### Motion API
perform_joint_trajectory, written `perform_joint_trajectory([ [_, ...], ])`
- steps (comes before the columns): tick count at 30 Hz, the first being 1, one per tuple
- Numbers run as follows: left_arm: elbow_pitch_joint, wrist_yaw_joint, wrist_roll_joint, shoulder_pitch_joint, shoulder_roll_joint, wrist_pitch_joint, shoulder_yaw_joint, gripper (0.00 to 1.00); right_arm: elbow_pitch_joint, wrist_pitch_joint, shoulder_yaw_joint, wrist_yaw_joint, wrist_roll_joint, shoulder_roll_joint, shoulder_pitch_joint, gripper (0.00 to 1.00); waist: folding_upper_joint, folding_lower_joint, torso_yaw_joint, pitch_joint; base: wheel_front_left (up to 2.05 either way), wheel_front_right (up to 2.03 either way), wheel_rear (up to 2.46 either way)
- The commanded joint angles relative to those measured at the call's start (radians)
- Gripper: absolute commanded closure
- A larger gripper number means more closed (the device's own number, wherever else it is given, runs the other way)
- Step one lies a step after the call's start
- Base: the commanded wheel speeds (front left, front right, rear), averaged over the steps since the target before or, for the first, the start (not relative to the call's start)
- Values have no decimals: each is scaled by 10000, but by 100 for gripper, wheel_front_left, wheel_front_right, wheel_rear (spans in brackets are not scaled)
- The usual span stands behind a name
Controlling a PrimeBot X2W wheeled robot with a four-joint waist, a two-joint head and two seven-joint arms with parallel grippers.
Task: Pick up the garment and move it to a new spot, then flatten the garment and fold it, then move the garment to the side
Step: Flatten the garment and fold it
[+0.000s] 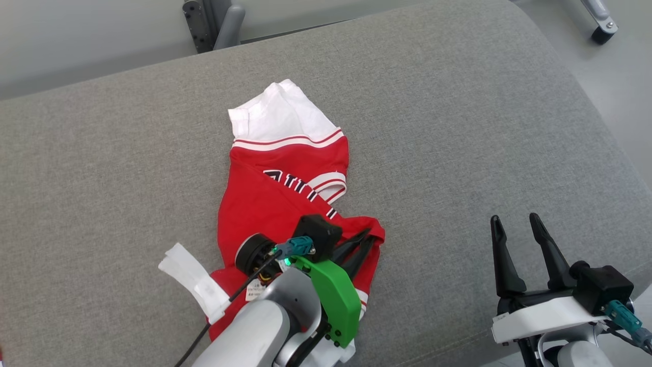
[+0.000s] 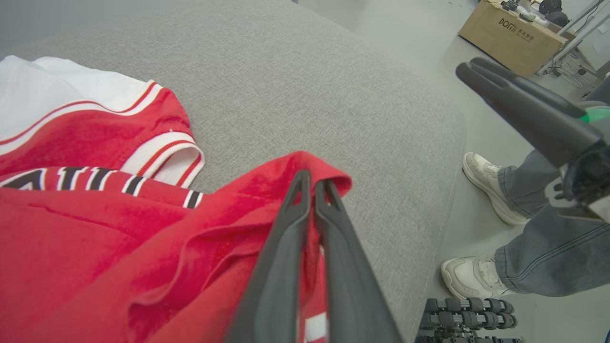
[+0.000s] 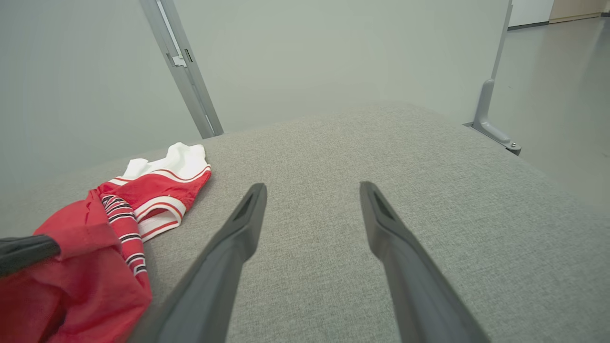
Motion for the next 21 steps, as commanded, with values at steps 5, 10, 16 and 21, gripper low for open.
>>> perform_joint_trajectory([
  [5,-274,40,-336,-425,17,-60,368,100,21,-34,-71,1,82,-26,-128,0,-1,0,4,-4,0,0,0],
  [10,-665,85,-731,-747,108,134,862,100,36,-34,-90,1,107,-26,-115,0,-1,0,66,-48,0,0,0],
  [16,-1252,177,-1291,-1166,430,626,1534,100,70,-34,-101,1,138,-26,-93,0,-1,0,113,-163,0,0,0],
  [21,-1506,392,-1565,-1460,316,427,2037,100,90,-34,-122,1,184,-25,-131,0,-1,0,121,-178,0,0,0],
])
